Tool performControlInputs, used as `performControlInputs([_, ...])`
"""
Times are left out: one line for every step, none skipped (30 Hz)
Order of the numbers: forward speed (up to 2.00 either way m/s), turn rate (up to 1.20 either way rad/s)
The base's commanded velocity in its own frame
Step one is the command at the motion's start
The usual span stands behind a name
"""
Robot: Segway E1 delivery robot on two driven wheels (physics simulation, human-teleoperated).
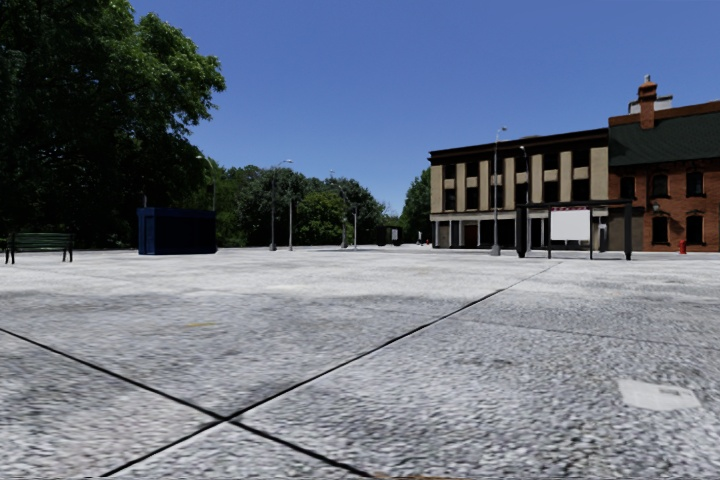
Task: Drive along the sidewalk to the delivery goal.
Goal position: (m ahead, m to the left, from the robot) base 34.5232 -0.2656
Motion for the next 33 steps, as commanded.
performControlInputs([2.00,0.00])
performControlInputs([2.00,0.00])
performControlInputs([2.00,0.00])
performControlInputs([2.00,0.00])
performControlInputs([2.00,0.00])
performControlInputs([2.00,0.00])
performControlInputs([2.00,0.00])
performControlInputs([2.00,0.00])
performControlInputs([2.00,0.00])
performControlInputs([2.00,0.00])
performControlInputs([2.00,0.00])
performControlInputs([2.00,0.00])
performControlInputs([2.00,0.00])
performControlInputs([2.00,0.00])
performControlInputs([2.00,0.00])
performControlInputs([2.00,0.00])
performControlInputs([2.00,0.00])
performControlInputs([2.00,0.00])
performControlInputs([2.00,0.00])
performControlInputs([2.00,0.00])
performControlInputs([2.00,0.00])
performControlInputs([2.00,0.00])
performControlInputs([2.00,0.00])
performControlInputs([2.00,0.00])
performControlInputs([2.00,0.00])
performControlInputs([2.00,0.00])
performControlInputs([2.00,0.00])
performControlInputs([2.00,0.00])
performControlInputs([2.00,0.00])
performControlInputs([2.00,0.00])
performControlInputs([2.00,0.00])
performControlInputs([2.00,0.00])
performControlInputs([2.00,0.00])
